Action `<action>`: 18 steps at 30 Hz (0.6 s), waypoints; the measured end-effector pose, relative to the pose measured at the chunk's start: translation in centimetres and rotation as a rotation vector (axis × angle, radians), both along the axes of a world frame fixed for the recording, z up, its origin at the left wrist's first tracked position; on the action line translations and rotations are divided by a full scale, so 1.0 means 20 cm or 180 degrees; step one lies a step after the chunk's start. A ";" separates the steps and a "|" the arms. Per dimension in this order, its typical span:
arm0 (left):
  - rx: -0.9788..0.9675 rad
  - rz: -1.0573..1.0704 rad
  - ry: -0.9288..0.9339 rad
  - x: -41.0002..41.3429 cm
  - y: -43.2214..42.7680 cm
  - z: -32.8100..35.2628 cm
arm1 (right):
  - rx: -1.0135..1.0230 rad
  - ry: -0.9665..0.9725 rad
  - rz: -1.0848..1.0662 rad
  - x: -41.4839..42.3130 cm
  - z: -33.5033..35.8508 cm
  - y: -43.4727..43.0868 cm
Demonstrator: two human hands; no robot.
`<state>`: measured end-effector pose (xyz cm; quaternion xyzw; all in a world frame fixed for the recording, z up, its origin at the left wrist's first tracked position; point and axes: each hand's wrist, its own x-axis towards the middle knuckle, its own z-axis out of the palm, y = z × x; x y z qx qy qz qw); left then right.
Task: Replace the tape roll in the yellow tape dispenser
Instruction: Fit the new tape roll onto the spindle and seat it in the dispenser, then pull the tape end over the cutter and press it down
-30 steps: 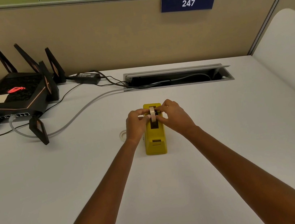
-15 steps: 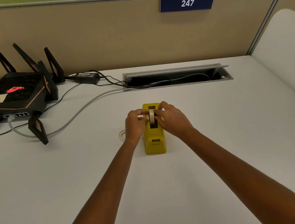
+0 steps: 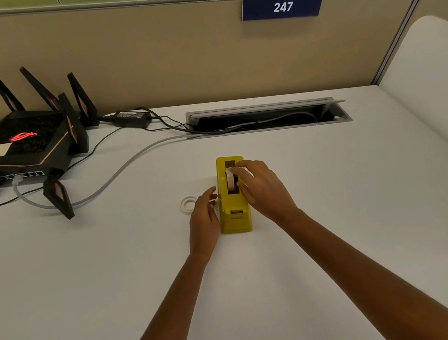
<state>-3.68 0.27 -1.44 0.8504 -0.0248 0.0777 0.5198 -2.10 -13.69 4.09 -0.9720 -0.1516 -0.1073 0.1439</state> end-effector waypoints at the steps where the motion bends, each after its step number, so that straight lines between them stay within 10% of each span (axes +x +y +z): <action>1: 0.0072 -0.0058 -0.0019 -0.01 0.01 -0.02 | -0.0056 -0.0002 0.0035 0.00 0.01 0.00; 18: 0.0202 -0.0387 0.0081 0.04 0.03 -0.09 | -0.0535 0.0418 -0.0020 0.10 0.06 0.01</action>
